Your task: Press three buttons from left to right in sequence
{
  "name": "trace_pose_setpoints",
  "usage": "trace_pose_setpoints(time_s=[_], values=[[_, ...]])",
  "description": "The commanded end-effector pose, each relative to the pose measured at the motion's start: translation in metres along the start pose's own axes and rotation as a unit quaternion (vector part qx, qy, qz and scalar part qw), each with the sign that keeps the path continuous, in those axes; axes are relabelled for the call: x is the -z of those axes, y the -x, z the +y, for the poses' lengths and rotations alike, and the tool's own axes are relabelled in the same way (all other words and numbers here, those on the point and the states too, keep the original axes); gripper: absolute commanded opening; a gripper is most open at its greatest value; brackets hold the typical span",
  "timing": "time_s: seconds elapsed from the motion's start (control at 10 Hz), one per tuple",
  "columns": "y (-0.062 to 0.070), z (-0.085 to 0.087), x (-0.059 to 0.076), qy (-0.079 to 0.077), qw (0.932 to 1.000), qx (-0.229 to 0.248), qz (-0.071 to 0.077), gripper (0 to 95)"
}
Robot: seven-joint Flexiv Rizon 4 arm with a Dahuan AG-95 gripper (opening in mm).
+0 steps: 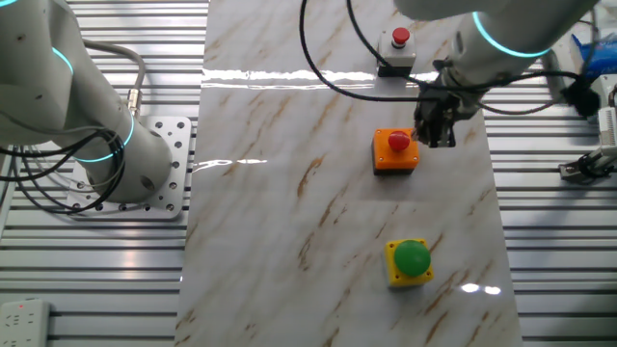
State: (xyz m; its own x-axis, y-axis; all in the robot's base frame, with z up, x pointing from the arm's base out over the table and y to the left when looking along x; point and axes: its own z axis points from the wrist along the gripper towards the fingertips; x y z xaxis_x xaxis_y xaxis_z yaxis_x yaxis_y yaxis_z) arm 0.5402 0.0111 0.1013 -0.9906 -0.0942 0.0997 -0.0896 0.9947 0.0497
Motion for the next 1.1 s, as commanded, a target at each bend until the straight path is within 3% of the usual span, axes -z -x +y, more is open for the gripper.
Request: trace_pose_setpoints(time_s=[0.1, 0.9, 1.1], values=[[-0.0058, -0.0012, 0.0007, -0.002, 1.0, 0.001, 0.002, 0.0], [-0.0101, 0.0016, 0.0022, 0.007, 0.9997, 0.023, 0.001, 0.0], [-0.0091, 0.0075, -0.003, 0.013, 0.9996, 0.026, 0.001, 0.0]])
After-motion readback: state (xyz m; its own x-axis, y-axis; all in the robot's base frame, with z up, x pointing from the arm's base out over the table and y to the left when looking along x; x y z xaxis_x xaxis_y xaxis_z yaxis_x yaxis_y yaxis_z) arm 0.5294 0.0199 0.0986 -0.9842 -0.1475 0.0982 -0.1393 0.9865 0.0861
